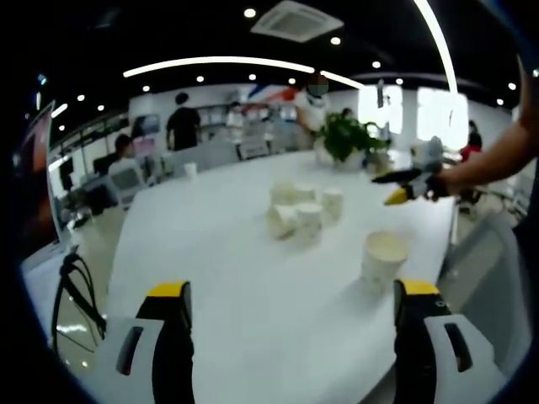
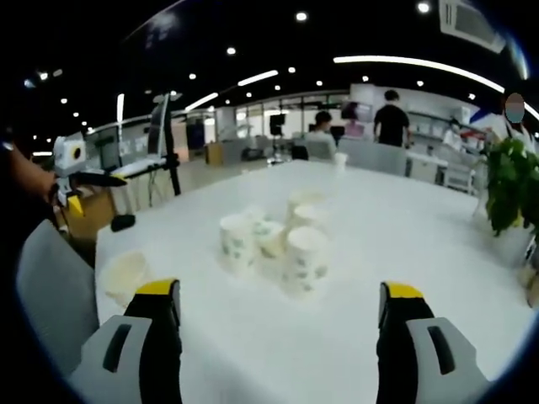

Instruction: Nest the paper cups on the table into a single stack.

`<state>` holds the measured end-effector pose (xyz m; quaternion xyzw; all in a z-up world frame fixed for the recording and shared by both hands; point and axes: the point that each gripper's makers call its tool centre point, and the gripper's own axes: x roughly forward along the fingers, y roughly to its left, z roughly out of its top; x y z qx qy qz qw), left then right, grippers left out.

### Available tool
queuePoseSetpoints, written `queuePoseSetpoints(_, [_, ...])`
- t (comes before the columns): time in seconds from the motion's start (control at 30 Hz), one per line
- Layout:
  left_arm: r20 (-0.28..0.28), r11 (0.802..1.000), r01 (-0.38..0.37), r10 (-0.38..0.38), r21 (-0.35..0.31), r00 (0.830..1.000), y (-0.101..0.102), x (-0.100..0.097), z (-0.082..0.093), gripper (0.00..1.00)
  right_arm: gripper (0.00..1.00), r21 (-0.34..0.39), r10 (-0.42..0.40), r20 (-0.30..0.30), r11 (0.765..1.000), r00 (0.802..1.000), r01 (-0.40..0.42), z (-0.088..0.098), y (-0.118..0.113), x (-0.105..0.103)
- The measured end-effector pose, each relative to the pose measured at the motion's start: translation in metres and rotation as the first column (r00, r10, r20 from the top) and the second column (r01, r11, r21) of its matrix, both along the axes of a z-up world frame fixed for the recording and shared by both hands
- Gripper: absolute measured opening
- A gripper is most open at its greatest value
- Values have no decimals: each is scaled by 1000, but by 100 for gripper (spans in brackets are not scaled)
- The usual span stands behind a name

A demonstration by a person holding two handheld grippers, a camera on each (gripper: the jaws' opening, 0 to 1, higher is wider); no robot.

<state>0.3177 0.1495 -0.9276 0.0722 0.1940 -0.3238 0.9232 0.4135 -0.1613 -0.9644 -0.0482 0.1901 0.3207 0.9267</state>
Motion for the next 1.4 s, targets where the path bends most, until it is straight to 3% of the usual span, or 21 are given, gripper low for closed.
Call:
queuePoseSetpoints(0.2, [0, 1000, -1, 1, -5, 1000, -1, 1, 2, 98, 91, 12, -6, -6, 1000, 1000, 6, -5, 3, 10])
queuePoseSetpoints(0.67, [-2, 1000, -11, 11, -15, 1000, -1, 4, 4, 97, 90, -3, 5, -35, 1000, 999, -5, -21, 15, 42])
queuePoseSetpoints(1.03, [-6, 1000, -16, 16, -17, 1000, -1, 4, 3, 97, 79, -29, -15, -55, 999, 998, 13, -38, 14, 69])
queuePoseSetpoints(1.4, [-18, 1000, -14, 13, -13, 1000, -3, 1, -1, 96, 71, -26, -9, -54, 1000, 998, 7, -38, 24, 87])
